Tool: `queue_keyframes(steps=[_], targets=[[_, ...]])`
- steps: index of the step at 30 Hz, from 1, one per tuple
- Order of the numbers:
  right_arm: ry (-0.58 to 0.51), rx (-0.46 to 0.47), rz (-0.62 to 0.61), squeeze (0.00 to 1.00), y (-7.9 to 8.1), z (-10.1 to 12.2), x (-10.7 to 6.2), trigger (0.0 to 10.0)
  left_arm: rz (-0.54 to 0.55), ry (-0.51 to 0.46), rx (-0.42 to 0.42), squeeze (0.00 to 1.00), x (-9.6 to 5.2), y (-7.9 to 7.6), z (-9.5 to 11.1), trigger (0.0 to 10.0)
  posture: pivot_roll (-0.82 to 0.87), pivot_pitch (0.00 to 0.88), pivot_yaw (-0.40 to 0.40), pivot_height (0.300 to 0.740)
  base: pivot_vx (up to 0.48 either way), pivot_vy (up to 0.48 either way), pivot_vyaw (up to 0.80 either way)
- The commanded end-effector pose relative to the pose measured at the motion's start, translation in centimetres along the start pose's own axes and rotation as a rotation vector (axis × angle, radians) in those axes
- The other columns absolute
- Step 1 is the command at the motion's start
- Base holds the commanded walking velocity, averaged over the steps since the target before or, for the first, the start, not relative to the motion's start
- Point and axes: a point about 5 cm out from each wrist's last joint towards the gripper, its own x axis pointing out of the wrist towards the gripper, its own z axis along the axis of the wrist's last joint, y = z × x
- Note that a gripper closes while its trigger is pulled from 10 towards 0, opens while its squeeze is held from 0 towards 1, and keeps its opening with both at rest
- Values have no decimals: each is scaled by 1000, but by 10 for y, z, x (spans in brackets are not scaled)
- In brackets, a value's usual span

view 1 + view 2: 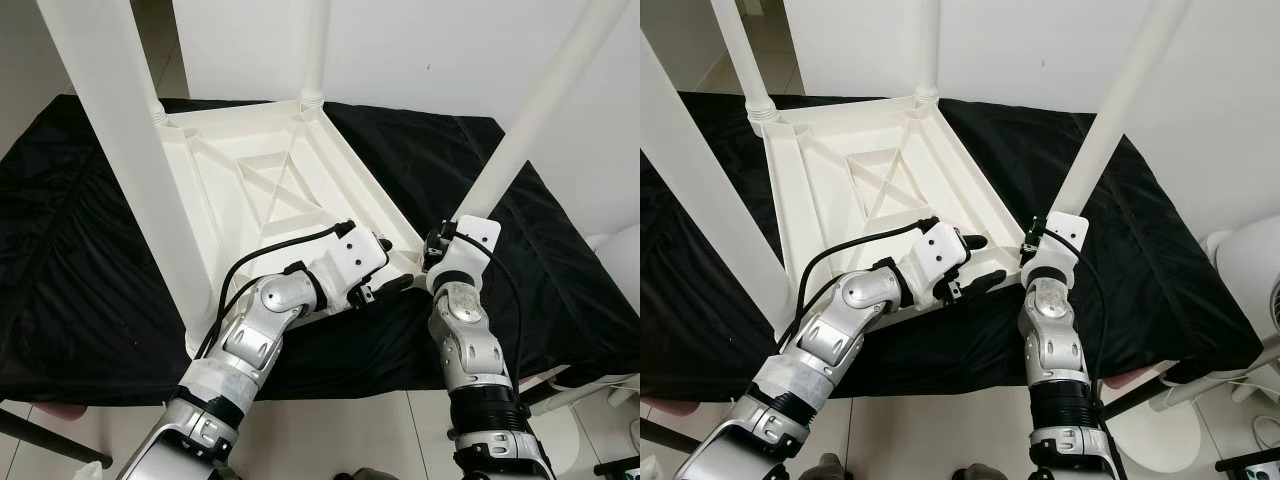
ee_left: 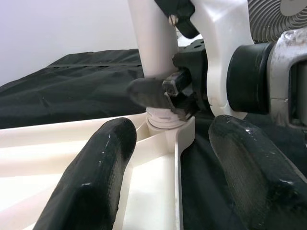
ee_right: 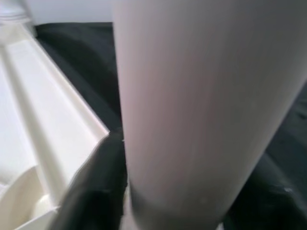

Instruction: Building children table

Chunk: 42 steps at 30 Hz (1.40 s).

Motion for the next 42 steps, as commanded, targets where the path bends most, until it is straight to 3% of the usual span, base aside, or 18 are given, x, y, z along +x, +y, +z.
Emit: queue_keyframes(steps=[1, 7, 10, 13, 14, 15, 18, 20, 25, 28, 29, 31, 38, 39, 40, 42], targets=[[19, 11, 10, 1000, 1, -3, -1, 10000, 12, 6, 9, 0, 2, 0, 0, 10000, 29, 0, -54, 740, 0, 0, 0], [16, 26, 44, 1000, -3, -5, -6, 10000, 15, 6, 9, 0, 1, 0, 0, 10000, 30, 0, -56, 740, 0, 0, 0], [-9, -25, 158, 1000, -20, -8, -18, 10000, 9, -2, 5, 0, 1, 0, 1, 10000, 29, 0, -59, 740, 0, 0, 0], [-12, -37, 183, 1000, -23, -9, -20, 10000, 9, -1, 6, 0, 1, -1, 1, 10000, 28, 0, -59, 740, 0, 0, 0], [-7, -43, 212, 282, -27, -10, -20, 10000, 9, 0, 8, 0, 1, 0, 1, 10000, 24, 0, -59, 740, 0, 0, 0], [-11, -68, 239, 0, -33, -12, -20, 10000, 8, 0, 8, 0, 2, -1, 1, 10000, 22, 0, -58, 740, 0, 0, 0], [-7, -95, 273, 0, -38, -14, -19, 10000, 6, 0, 8, 0, 2, -1, 1, 10000, 21, 0, -58, 740, 0, 0, 0], [-18, -147, 385, 0, -46, -12, -16, 10000, 3, -2, 9, 0, 3, -2, 1, 10000, 20, 0, -57, 740, 0, 0, 0], [-12, -214, 503, 0, -51, -7, -4, 10000, 3, -4, 14, 0, 4, 0, 2, 10000, 23, 0, -57, 740, 0, 0, 0], [-6, -230, 524, 0, -51, -6, -1, 10000, 3, -4, 14, 0, 5, 0, 2, 10000, 25, 0, -58, 740, 0, 0, 0], [14, -291, 593, 0, -51, -3, 7, 10000, 4, -6, 16, 0, 4, 0, 3, 10000, 34, 0, -64, 740, 0, 0, 0], [20, -327, 644, 0, -48, 1, 12, 10000, 7, -7, 19, 0, 4, 0, 3, 10000, 37, 0, -66, 740, 0, 0, 0], [25, -340, 699, 0, -45, 5, 18, 10000, 12, -5, 19, 0, 3, 1, 3, 10000, 45, 0, -71, 740, 0, 0, 0], [44, -342, 725, 0, -43, 3, 18, 7137, 16, -6, 21, 0, 3, 1, 3, 10000, 51, 0, -75, 740, 0, 0, 0], [70, -349, 748, 0, -43, -2, 18, 0, 20, -7, 21, 0, 2, 2, 3, 10000, 55, 0, -77, 740, 0, 0, 0], [114, -350, 778, 0, -43, -11, 16, 0, 28, -7, 22, 0, 1, 3, 4, 10000, 60, 0, -79, 740, 0, 0, 0]])
